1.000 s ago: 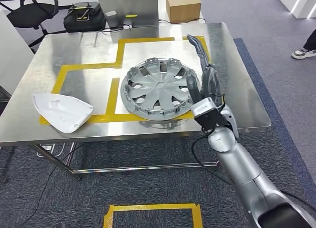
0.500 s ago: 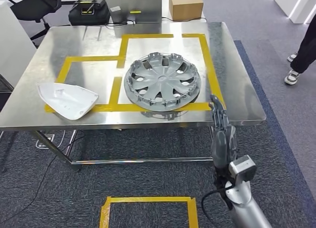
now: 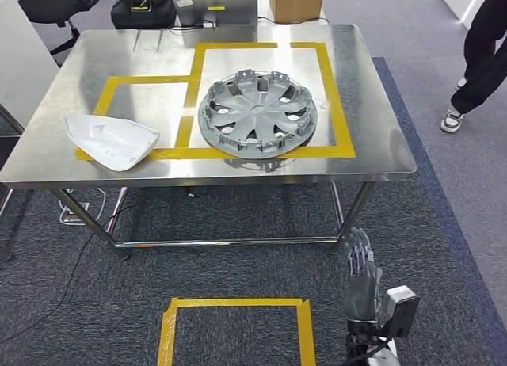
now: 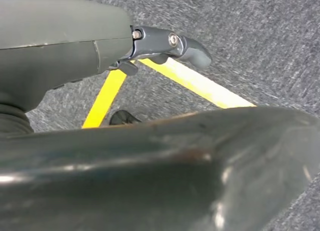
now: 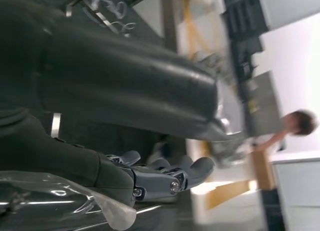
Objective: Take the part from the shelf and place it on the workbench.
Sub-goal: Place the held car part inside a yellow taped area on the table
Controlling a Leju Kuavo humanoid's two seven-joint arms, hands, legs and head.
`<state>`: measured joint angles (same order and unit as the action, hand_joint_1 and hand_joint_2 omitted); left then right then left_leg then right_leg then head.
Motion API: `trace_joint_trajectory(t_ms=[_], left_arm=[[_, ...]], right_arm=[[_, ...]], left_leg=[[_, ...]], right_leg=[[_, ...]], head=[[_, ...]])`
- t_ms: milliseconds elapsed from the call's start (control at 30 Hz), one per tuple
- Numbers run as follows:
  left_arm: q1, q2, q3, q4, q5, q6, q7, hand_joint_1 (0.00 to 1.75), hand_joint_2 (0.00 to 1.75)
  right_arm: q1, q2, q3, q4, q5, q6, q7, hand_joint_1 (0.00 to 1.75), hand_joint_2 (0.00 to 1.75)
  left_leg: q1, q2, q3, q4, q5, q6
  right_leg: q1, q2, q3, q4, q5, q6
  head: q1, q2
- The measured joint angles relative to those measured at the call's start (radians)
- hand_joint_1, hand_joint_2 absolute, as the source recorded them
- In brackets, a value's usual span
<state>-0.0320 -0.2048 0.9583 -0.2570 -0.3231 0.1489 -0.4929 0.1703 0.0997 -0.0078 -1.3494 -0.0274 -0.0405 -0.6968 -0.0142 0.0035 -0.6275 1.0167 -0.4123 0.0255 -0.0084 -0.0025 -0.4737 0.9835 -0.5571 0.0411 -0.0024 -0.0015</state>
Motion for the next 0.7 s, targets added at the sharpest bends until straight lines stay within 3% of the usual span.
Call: trace_joint_trajectory(t_ms=[67, 133, 200, 233, 267, 300, 367, 433, 533, 600, 700], left_arm=[[0.006, -0.01, 0.017, -0.009, -0.004, 0.012, 0.015, 0.0, 0.0], [0.012, -0.021, 0.037, -0.018, -0.012, 0.019, 0.025, 0.0, 0.0], [0.015, -0.032, 0.058, -0.025, -0.021, 0.02, 0.029, 0.0, 0.0], [0.016, -0.036, 0.068, -0.028, -0.024, 0.021, 0.031, 0.0, 0.0], [0.016, -0.04, 0.076, -0.031, -0.027, 0.021, 0.033, 0.0, 0.0], [0.016, -0.043, 0.084, -0.033, -0.031, 0.021, 0.036, 0.0, 0.0], [0.015, -0.048, 0.097, -0.037, -0.038, 0.02, 0.042, 0.0, 0.0], [0.012, -0.053, 0.106, -0.04, -0.044, 0.019, 0.044, 0.0, 0.0], [0.013, -0.057, 0.122, -0.044, -0.058, 0.018, 0.054, 0.0, 0.0], [0.014, -0.059, 0.132, -0.044, -0.068, 0.019, 0.061, 0.0, 0.0], [0.011, -0.059, 0.143, -0.046, -0.085, 0.021, 0.063, 0.0, 0.0]], right_arm=[[-0.001, 0.027, -0.074, 0.104, 0.034, 0.015, 0.0, 0.0, 0.0], [-0.009, 0.052, -0.166, 0.218, 0.085, 0.02, 0.0, 0.0, 0.0], [-0.022, 0.066, -0.258, 0.336, 0.144, 0.002, 0.001, 0.0, 0.0], [-0.029, 0.069, -0.298, 0.395, 0.179, -0.023, 0.001, 0.0, 0.0], [-0.038, 0.069, -0.332, 0.456, 0.217, -0.058, 0.001, 0.0, 0.0], [-0.047, 0.069, -0.361, 0.516, 0.256, -0.096, 0.002, 0.0, 0.0], [-0.066, 0.069, -0.399, 0.619, 0.309, -0.149, 0.002, 0.0, 0.0], [-0.081, 0.068, -0.428, 0.702, 0.33, -0.17, 0.006, 0.0, 0.0], [-0.112, 0.063, -0.471, 0.827, 0.349, -0.202, 0.057, 0.0, 0.0], [-0.125, 0.058, -0.494, 0.905, 0.375, -0.233, 0.125, 0.0, 0.0], [-0.135, 0.05, -0.503, 0.988, 0.44, -0.272, 0.237, 0.0, 0.0]], left_leg=[[0.003, -0.001, -0.007, 0.012, -0.017, -0.011], [0.007, -0.002, -0.029, 0.089, -0.098, -0.024], [0.014, -0.002, -0.056, 0.215, -0.186, -0.033], [0.017, -0.002, -0.057, 0.258, -0.205, -0.036], [0.019, -0.002, -0.043, 0.266, -0.202, -0.037], [0.021, -0.002, -0.012, 0.235, -0.183, -0.037], [0.024, -0.004, 0.079, 0.096, -0.134, -0.033], [0.02, -0.008, 0.14, -0.014, -0.117, -0.027], [0.016, -0.008, 0.144, -0.047, -0.11, -0.013], [0.017, -0.004, 0.136, -0.055, -0.091, 0.005], [0.012, 0.002, 0.109, -0.049, -0.072, 0.02]], right_leg=[[-0.002, -0.003, -0.012, -0.003, 0.014, -0.018], [-0.006, -0.007, -0.024, -0.006, 0.032, -0.034], [-0.006, -0.009, -0.043, -0.003, 0.05, -0.038], [-0.006, -0.01, -0.056, -0.001, 0.057, -0.038], [-0.006, -0.011, -0.068, 0.002, 0.064, -0.036], [-0.006, -0.011, -0.079, 0.004, 0.071, -0.034], [-0.007, -0.009, -0.096, 0.008, 0.081, -0.029], [-0.006, -0.007, -0.109, 0.01, 0.093, -0.019], [-0.009, -0.005, -0.121, 0.008, 0.111, 0.002], [-0.011, -0.003, -0.137, 0.032, 0.078, 0.011], [-0.01, 0.001, -0.192, 0.203, -0.046, 0.012]], head=[[0.0, 0.0], [-0.003, 0.0], [-0.005, 0.0], [-0.005, 0.0], [-0.005, 0.0], [-0.005, 0.0], [-0.005, 0.0], [-0.004, 0.0], [-0.004, 0.0], [0.0, 0.0], [0.011, 0.0]])
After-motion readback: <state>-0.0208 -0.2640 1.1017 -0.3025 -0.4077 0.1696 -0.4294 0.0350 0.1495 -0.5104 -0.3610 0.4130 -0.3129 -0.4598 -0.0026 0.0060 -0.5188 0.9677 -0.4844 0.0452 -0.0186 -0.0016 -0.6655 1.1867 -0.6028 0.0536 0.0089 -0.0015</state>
